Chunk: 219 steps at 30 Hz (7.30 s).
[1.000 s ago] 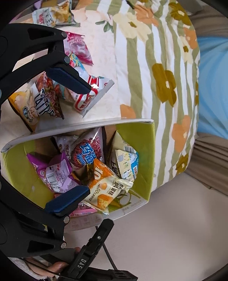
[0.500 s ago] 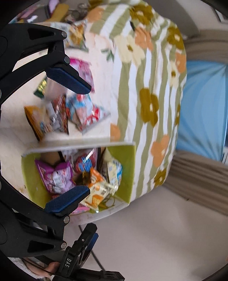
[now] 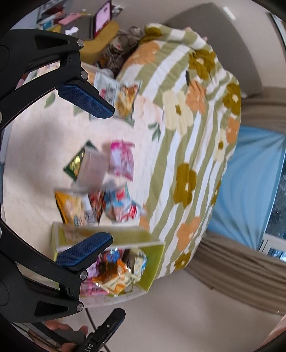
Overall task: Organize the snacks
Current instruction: 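Move both tools back over the remaining snacks on the bed, then grasp the grey cartoon rice-cracker bag with the left tool while the right tool grasps the white pastry bag, then carry both bags into the yellow-green box and open both tools to release them, then move both tools back toward the remaining snacks beside the box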
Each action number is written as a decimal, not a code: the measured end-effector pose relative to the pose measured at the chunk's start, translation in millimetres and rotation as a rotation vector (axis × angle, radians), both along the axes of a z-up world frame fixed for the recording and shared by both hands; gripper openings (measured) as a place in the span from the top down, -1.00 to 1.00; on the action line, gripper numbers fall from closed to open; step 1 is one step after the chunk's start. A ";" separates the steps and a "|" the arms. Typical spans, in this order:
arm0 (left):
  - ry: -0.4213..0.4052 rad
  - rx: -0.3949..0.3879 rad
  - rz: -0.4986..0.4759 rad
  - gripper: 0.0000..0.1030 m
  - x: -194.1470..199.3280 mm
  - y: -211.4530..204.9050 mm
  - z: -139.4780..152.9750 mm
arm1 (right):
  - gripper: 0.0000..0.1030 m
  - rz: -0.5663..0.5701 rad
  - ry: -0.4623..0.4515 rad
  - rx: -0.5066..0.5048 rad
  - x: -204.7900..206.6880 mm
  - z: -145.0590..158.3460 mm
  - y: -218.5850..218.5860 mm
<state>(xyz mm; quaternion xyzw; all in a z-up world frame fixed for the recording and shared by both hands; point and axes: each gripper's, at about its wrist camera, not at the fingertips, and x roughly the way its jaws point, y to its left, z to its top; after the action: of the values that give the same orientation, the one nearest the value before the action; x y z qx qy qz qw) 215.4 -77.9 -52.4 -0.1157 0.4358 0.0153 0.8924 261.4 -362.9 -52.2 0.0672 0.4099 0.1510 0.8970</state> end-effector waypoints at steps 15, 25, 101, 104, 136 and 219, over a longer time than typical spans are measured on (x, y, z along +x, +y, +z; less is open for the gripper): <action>0.126 -0.032 -0.019 -0.99 25.7 139.3 -47.3 | -0.98 0.049 0.070 -0.011 12.2 -31.1 145.7; 0.249 -0.072 -0.163 -0.99 65.9 179.6 -112.8 | -0.98 -0.020 0.195 -0.030 11.4 -99.8 224.6; 0.350 -0.042 -0.319 -0.01 104.7 153.0 -183.8 | -0.33 -0.201 0.245 -0.204 14.7 -194.2 246.1; 0.328 -0.052 -0.321 -0.01 100.1 154.7 -172.2 | -0.33 -0.196 0.230 -0.194 12.3 -185.6 249.0; 0.051 -0.155 -0.555 -0.02 80.6 -47.7 -18.7 | -0.32 -0.373 -0.039 -0.115 -67.2 -11.2 79.8; 0.081 -0.080 -0.216 -0.99 -4.8 4.4 -31.3 | -0.91 -0.086 -0.035 -0.029 -51.1 -0.8 26.2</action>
<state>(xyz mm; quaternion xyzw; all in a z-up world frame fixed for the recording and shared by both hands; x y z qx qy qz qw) 210.6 -73.6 -83.7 -0.1027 0.4817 -0.0937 0.8653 210.2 -336.8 -53.1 0.0689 0.3931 0.1075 0.9106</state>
